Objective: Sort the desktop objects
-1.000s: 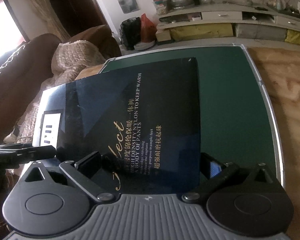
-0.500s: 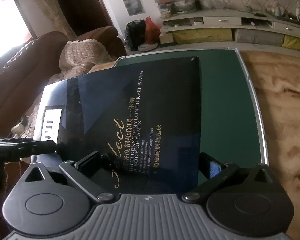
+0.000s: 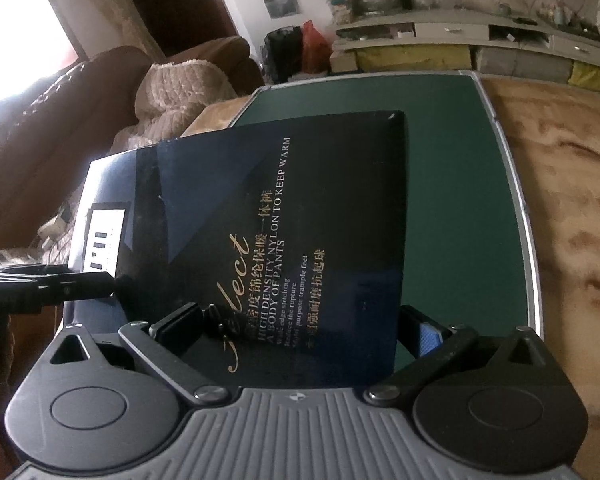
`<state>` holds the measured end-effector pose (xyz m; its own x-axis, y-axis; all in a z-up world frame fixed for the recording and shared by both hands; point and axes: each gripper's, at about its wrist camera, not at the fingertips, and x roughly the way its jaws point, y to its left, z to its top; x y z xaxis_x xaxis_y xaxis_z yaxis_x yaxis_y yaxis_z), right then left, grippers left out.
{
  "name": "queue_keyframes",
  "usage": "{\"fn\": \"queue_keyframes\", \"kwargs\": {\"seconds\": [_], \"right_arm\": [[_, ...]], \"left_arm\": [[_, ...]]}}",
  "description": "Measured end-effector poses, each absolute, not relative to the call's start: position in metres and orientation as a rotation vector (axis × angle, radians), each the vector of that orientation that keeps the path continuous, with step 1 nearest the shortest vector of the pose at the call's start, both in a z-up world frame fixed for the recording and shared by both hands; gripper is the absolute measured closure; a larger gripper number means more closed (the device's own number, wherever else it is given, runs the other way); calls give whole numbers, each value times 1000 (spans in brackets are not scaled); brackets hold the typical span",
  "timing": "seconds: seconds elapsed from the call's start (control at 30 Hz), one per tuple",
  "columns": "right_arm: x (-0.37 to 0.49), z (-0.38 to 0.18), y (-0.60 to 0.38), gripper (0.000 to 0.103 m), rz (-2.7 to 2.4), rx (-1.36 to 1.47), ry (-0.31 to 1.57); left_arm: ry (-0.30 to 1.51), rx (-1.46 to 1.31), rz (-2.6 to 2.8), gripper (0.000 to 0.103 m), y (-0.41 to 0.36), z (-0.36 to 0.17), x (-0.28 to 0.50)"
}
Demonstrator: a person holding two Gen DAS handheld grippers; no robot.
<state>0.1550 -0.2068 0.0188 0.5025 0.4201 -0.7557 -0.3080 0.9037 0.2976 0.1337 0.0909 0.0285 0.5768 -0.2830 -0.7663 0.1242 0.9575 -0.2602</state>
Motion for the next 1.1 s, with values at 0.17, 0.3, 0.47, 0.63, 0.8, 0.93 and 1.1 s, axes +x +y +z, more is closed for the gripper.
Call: {"fn": "queue_keyframes", "kwargs": {"seconds": [0.17,0.3,0.47,0.63,0.8,0.93,1.1], "right_arm": [[127,14,-213,0,441,130,967],[106,9,-215,0,448,144,982],[84,4,-216,0,456,149,999],[66,-1,-218,0,463,143,1014],[58,-9,-217,0,460,133,1033],[57,-13,-214,0,464,125,1044],[58,-17,-210,0,463,114,1058]], "left_arm": [[936,-169,-248,16,87,26,109],[944,-156,-243,16,84,25,88],[957,-148,-234,16,83,22,63],[968,-151,-233,16,81,16,44],[979,-164,-225,16,81,6,36],[988,-167,-215,16,84,1,31],[1002,-165,-209,16,84,-4,30]]}}
